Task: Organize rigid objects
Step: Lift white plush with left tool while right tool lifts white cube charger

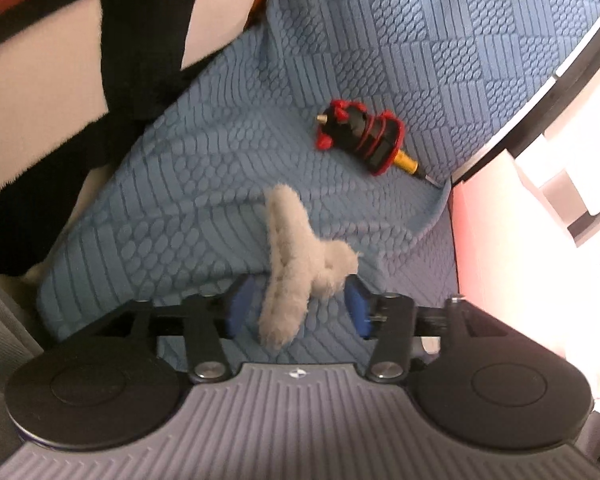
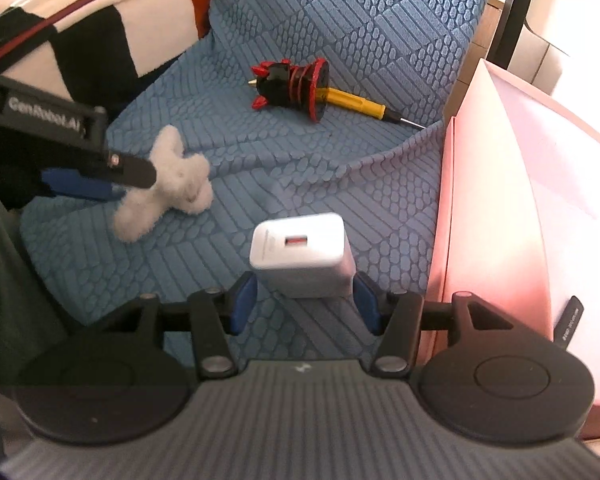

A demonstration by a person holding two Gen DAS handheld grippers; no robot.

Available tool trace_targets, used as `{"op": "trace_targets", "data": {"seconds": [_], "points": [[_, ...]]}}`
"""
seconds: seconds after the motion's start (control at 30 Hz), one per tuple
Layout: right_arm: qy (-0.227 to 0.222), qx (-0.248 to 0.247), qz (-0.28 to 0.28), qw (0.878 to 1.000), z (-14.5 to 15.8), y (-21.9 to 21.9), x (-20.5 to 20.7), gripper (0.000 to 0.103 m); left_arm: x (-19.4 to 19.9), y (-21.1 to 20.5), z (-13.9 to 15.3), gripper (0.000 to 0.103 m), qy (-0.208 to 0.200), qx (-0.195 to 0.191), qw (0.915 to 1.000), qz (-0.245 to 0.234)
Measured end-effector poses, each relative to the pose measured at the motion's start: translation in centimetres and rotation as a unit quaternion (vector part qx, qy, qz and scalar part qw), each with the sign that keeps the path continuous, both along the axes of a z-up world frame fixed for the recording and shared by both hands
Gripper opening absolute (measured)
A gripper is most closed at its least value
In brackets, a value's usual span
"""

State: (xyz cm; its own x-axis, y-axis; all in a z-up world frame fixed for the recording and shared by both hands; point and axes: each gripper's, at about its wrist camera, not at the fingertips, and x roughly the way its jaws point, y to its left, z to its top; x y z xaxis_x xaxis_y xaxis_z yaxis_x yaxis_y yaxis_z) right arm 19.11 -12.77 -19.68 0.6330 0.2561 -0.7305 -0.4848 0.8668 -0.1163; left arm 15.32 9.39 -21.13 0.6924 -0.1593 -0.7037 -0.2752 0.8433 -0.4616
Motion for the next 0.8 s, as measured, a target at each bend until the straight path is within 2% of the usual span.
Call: {"op": "trace_targets", "data": {"seconds": [0.2,0.3,0.57,0.7,0.8], "points": [[-0.005,0.019,-0.001,1.000,-0.1,-0.3,0.4,0.056,0.3,0.5,0.0,0.067,-0.005,-0.018,0.9997,0.014],[-0.002,0.019,-0.004,1.000,-0.3,-0.3,0.7,0.057,0.2,0.7,0.3,0.075,-0.013,-0.023,0.9994,0.021],[-0.006,0.014,-0.007,1.000,-0.9,0.2,1.3,0.058,0.4,0.9,0.1,0.075,-0.016,-0.039,0.9988,0.025],[-0.009,0.031,-0.019,0.999,-0.5,-0.1,1.4,0.057,0.6,0.7,-0.1,0.075,-0.015,-0.045,0.9987,0.021],[-0.012,0.032,-0.023,0.999,-0.4,-0.3,1.4,0.052,0.9,0.5,-0.4,0.075,-0.011,-0.046,0.9987,0.017]]}}
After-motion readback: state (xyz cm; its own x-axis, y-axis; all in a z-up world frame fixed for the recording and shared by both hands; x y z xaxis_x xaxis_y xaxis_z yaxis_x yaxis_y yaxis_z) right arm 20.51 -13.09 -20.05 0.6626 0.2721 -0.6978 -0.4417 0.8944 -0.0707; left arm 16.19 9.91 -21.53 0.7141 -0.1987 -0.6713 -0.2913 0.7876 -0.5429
